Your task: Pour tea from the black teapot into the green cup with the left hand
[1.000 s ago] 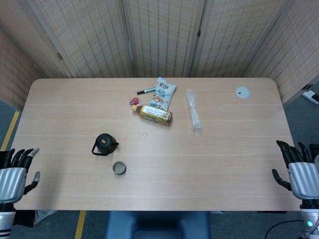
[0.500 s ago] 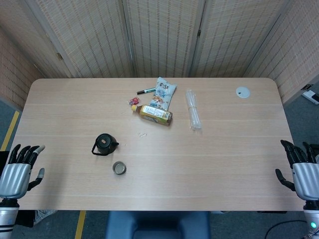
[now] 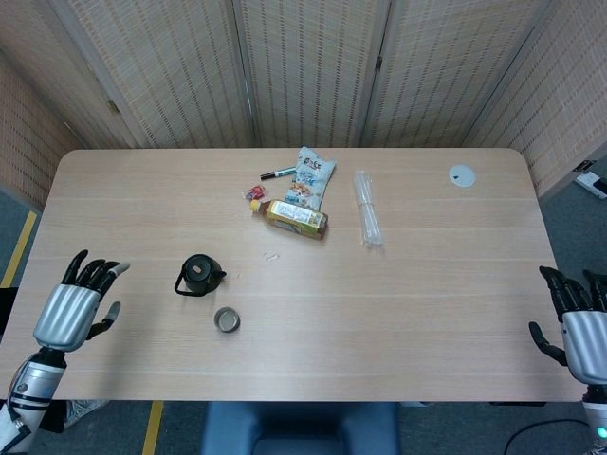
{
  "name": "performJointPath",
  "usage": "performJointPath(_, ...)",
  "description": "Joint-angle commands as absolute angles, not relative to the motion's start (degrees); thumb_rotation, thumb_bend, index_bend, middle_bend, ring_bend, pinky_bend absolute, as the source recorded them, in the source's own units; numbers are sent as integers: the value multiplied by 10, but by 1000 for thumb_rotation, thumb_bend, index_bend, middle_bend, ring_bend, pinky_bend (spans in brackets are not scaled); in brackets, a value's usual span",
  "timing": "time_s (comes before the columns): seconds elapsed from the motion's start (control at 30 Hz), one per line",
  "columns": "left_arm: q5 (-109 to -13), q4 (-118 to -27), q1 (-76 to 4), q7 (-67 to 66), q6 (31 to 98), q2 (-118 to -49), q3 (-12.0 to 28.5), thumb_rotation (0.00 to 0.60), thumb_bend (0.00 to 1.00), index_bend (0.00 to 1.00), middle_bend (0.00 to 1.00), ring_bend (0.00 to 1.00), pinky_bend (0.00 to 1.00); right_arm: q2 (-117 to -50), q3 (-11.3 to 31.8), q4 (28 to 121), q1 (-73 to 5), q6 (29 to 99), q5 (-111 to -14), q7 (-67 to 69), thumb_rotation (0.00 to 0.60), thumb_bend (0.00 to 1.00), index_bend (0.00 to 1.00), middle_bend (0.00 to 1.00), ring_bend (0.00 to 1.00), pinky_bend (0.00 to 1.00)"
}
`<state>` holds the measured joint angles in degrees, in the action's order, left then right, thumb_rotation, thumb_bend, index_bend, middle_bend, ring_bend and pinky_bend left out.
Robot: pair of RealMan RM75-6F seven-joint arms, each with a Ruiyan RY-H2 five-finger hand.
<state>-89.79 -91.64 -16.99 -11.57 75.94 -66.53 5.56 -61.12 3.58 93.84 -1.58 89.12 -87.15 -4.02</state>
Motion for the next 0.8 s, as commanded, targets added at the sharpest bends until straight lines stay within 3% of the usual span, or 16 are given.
performJointPath(0.03, -907, -914, -193, -119, 739, -674, 62, 600, 460, 214, 250, 201, 14, -611, 36, 938, -14, 892, -870, -38, 600, 376, 0, 159, 181, 0)
performJointPath(0.43, -906, -890, -277, -111, 645, -707, 69, 600, 243, 186, 242, 163, 0, -608, 38, 940, -10, 893, -864, -40, 600, 376, 0, 159, 181, 0)
performJointPath(0.8, -865, -865, -321, -136, 591, -751, 73, 600, 212, 159, 217, 142, 0, -609, 39, 944, -8, 891, -858, -41, 600, 376, 0, 159, 184, 0)
